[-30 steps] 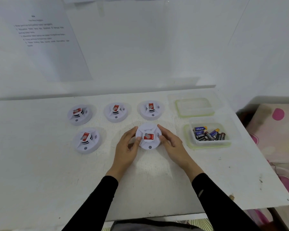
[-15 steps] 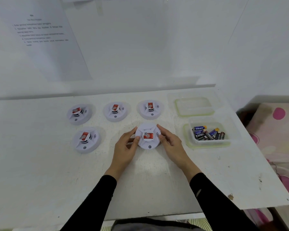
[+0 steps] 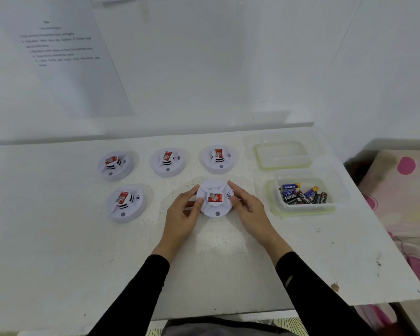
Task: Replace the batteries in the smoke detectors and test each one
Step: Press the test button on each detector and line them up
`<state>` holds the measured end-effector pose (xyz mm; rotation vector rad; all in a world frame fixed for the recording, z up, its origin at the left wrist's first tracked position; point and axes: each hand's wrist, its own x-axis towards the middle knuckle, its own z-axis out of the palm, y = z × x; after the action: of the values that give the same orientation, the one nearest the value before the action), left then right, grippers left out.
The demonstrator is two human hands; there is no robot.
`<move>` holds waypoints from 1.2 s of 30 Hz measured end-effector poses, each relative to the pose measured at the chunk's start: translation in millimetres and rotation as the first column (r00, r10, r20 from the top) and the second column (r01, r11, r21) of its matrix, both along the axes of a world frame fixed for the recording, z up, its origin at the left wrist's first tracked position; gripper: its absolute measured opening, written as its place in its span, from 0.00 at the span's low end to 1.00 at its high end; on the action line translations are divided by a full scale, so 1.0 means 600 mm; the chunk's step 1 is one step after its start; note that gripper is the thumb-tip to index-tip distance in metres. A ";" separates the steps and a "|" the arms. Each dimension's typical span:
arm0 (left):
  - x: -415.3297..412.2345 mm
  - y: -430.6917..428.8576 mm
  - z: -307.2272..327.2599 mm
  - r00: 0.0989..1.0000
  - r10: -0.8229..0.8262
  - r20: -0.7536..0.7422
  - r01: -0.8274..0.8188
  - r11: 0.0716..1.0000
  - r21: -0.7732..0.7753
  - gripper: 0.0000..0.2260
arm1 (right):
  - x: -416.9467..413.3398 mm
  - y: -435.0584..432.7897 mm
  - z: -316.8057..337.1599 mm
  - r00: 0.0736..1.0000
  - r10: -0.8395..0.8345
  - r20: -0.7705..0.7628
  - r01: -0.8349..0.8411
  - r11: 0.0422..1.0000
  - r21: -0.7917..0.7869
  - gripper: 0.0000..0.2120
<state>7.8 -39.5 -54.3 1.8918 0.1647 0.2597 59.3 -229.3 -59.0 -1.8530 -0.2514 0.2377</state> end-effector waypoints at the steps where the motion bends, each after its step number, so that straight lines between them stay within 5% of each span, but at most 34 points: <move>1: 0.000 0.000 0.000 1.000 0.001 -0.001 -0.001 1.000 -0.002 0.18 | 0.000 0.000 0.000 1.000 0.000 0.000 0.000 1.000 -0.001 0.20; 18: 0.002 -0.001 -0.008 0.997 0.063 0.048 -0.066 0.995 0.069 0.15 | -0.004 0.002 0.005 0.999 -0.043 -0.024 0.043 0.999 -0.003 0.17; 23: 0.006 0.003 -0.017 0.986 0.160 0.046 -0.163 0.984 0.068 0.14 | -0.013 0.017 0.001 0.991 -0.052 0.121 0.074 0.980 -0.186 0.12; 36: 0.004 -0.002 0.003 0.977 0.207 0.042 -0.211 0.965 0.156 0.11 | -0.009 0.035 -0.015 0.947 -0.069 0.315 0.204 0.885 -0.420 0.24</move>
<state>10.4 -40.7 -52.3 2.0313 0.3367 0.4515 53.8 -208.2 -67.7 -2.3591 -0.2821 -0.0918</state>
